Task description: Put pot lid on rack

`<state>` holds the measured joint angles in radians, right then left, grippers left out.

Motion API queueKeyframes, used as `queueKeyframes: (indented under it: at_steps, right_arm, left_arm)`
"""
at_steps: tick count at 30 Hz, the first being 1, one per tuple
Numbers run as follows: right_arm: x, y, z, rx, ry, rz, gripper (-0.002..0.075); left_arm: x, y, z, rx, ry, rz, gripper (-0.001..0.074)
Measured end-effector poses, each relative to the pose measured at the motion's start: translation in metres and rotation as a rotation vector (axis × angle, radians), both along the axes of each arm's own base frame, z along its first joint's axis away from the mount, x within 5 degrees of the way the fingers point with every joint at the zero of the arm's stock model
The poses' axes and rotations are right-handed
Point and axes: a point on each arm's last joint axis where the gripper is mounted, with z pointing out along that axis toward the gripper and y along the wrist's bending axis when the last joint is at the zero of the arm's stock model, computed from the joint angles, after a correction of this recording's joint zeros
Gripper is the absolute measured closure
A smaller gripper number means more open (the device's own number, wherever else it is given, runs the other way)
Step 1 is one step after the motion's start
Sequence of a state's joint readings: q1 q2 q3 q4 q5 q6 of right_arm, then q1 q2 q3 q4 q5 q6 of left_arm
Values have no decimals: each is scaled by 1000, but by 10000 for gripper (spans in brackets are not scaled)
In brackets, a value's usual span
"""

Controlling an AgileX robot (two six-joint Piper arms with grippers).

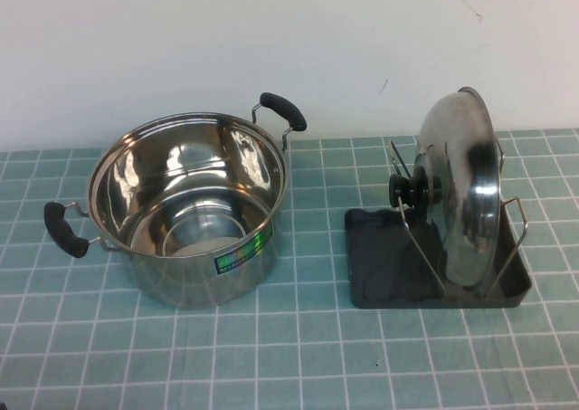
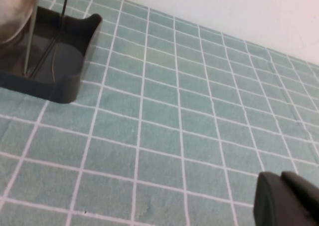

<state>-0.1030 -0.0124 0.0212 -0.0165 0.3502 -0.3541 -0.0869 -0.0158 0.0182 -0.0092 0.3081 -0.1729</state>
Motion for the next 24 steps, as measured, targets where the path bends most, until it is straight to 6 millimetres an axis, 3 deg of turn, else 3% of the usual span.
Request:
queueKeyframes:
  at_steps: [24]
  right_arm:
    - [0,0,0,214,-21,-81,727]
  left_arm:
    - [0,0,0,0,0,0,737]
